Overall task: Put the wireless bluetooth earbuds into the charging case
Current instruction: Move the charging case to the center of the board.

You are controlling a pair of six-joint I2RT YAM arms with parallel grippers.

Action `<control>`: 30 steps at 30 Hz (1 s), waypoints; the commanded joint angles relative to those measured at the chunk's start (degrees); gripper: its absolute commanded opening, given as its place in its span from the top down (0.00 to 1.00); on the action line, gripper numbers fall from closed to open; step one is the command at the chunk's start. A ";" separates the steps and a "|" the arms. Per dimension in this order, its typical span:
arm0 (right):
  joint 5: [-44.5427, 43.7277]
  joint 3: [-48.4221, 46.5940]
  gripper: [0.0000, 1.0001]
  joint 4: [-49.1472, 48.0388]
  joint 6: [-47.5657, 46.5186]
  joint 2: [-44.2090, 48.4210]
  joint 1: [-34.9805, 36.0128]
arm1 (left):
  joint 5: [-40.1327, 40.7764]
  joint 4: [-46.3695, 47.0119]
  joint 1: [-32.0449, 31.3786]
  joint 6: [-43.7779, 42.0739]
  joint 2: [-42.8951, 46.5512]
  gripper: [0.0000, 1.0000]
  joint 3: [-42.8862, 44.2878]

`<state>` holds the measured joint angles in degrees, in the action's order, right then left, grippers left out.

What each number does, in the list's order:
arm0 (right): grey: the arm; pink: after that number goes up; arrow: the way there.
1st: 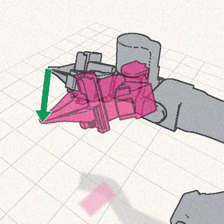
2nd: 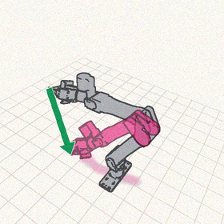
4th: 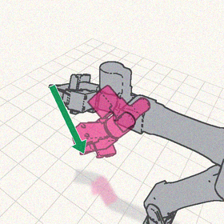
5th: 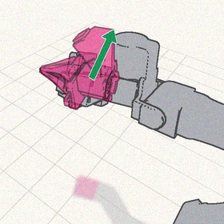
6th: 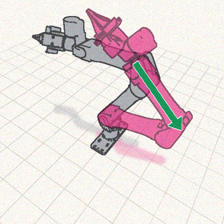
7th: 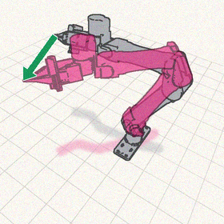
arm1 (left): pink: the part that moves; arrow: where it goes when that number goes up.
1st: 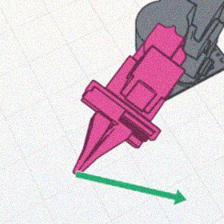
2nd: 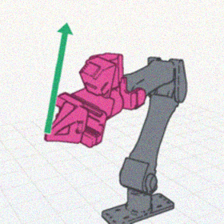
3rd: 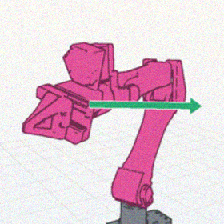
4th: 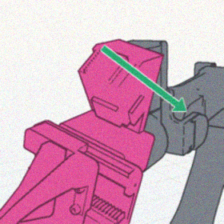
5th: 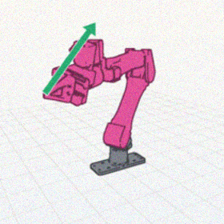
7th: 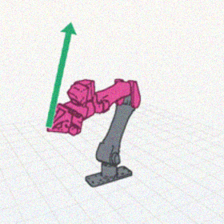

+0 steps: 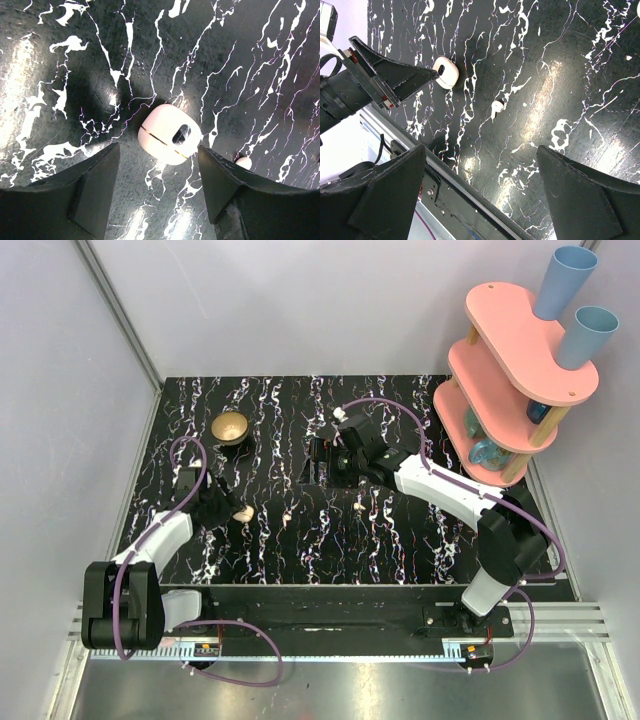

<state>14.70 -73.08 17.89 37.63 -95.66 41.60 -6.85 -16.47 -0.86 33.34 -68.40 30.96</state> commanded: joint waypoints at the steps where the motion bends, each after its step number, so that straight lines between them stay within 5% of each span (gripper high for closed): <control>1: 1.56 -1.98 0.00 -1.19 -0.27 1.79 -0.21 | -1.05 3.46 0.34 1.02 1.17 0.33 -1.60; 13: 1.82 -1.81 0.00 -1.10 -0.27 1.61 -0.21 | -4.57 10.14 0.25 1.20 -2.09 0.33 -2.22; 22: 1.74 -1.19 0.00 -1.19 -0.19 1.79 -0.30 | 1.14 7.94 0.16 -6.00 -3.92 0.32 2.52; 30: 2.00 -1.19 0.00 -1.10 -0.01 1.53 -0.21 | -3.69 10.32 -0.36 -5.57 -7.97 0.35 4.02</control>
<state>14.74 -73.08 17.89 37.63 -95.66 41.60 -8.51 -8.29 -0.86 28.91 -74.83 32.67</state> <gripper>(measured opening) 0.994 0.664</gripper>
